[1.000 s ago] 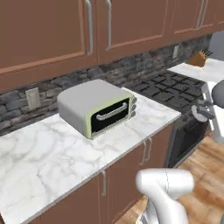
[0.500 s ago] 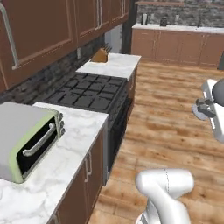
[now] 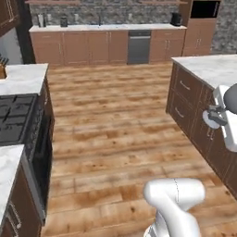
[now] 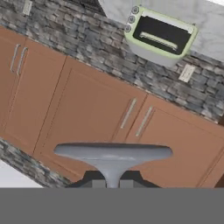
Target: Retrieve the wine glasses from the counter and place one next to each plate.
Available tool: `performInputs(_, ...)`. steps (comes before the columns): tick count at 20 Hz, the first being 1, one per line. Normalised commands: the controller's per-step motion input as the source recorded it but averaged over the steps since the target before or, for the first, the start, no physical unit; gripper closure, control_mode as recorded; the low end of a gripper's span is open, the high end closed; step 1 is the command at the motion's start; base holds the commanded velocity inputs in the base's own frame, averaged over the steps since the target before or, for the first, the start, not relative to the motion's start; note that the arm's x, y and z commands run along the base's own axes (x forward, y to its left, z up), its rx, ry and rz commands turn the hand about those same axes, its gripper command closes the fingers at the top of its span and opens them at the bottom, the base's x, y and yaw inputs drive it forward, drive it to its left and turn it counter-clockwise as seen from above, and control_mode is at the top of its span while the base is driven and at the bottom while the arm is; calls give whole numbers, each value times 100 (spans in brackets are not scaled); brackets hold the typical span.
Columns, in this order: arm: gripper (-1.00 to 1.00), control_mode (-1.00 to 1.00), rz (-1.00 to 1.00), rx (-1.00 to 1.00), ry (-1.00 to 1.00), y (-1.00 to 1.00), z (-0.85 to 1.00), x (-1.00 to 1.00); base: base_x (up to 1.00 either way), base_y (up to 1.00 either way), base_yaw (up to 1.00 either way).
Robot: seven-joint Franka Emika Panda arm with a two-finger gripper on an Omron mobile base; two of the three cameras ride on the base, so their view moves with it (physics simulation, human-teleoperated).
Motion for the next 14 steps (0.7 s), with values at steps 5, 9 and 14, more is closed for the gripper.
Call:
performInputs(5, 100, 100, 0, 0, 0, 0, 0, 0, 13, -56, -72)
performInputs(9, 100, 100, 0, 0, 0, 0, 0, 0, 100, 0, -24)
performInputs(14, 100, 100, 0, 0, 0, 0, 0, 0, 100, 16, -11)
